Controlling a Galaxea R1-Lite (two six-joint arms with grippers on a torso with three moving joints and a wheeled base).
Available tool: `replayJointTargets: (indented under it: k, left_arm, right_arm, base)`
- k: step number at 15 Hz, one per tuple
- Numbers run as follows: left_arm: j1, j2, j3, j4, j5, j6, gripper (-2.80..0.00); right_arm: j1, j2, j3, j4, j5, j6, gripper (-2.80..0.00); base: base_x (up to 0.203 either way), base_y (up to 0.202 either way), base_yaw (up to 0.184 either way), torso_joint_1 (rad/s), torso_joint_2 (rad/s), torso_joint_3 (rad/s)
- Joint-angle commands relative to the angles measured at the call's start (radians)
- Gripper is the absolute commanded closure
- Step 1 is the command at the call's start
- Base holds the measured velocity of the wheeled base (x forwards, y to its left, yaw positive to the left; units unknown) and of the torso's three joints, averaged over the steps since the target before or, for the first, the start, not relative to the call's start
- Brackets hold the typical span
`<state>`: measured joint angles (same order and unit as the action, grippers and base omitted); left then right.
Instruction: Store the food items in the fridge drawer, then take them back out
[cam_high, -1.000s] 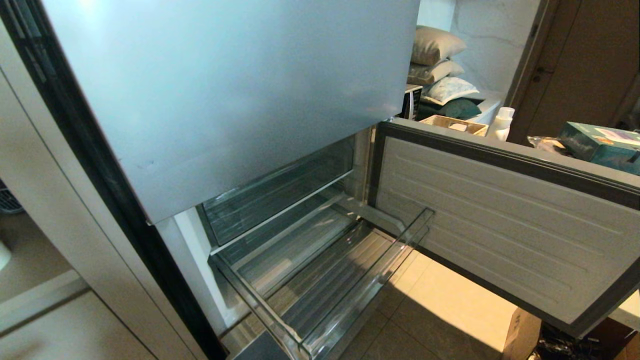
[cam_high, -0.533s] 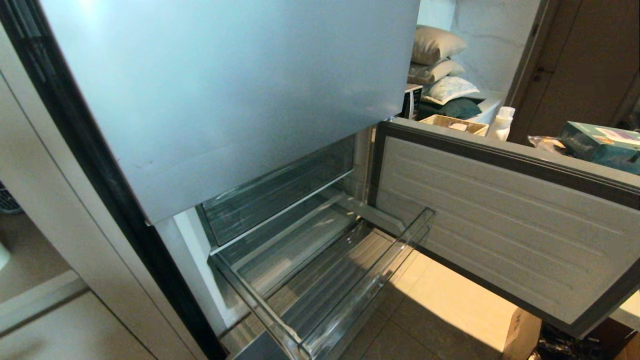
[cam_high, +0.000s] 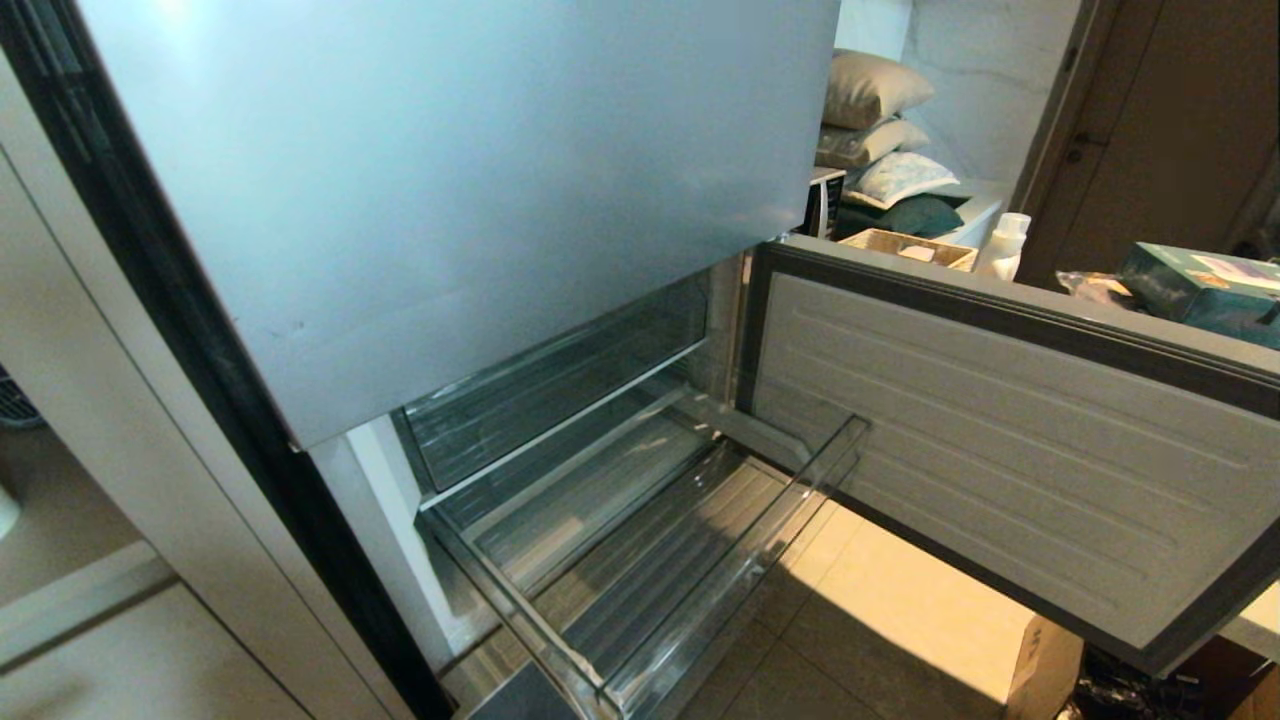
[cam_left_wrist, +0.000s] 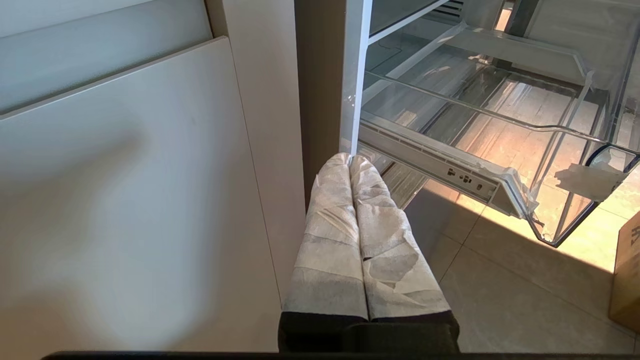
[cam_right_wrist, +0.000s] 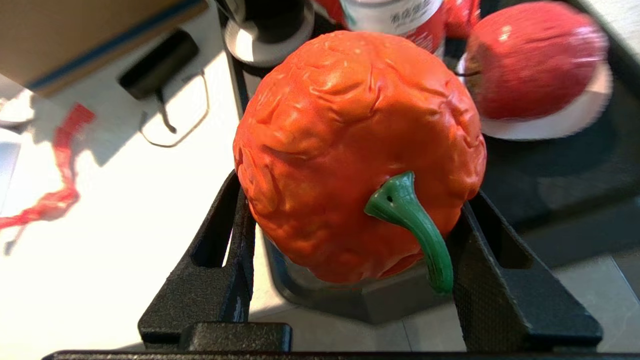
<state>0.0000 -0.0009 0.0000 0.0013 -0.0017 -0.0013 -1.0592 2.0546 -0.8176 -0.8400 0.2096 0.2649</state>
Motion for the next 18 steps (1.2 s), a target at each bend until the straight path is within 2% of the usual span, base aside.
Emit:
replayJointTargets:
  k: [1, 9, 18]
  left_arm:
    - [0.000, 0.001, 0.002, -0.001, 0.000, 0.000, 0.00]
    - [0.000, 0.001, 0.002, 0.000, 0.000, 0.000, 0.00]
    - [0.000, 0.001, 0.002, 0.000, 0.000, 0.000, 0.00]
  right_arm:
    - [0.004, 0.113, -0.058, -0.005, 0.009, -0.010, 0.00]
    - [0.044, 0.354, -0.284, 0.003, 0.033, -0.012, 0.00]
    - [0.094, 0.349, -0.295, 0.031, 0.059, -0.004, 0.00]
  base:
    - [0.000, 0.000, 0.000, 0.000, 0.00, 0.000]
    - [0.000, 0.000, 0.000, 0.000, 0.00, 0.000]
    - [0.000, 0.000, 0.000, 0.000, 0.00, 0.000]
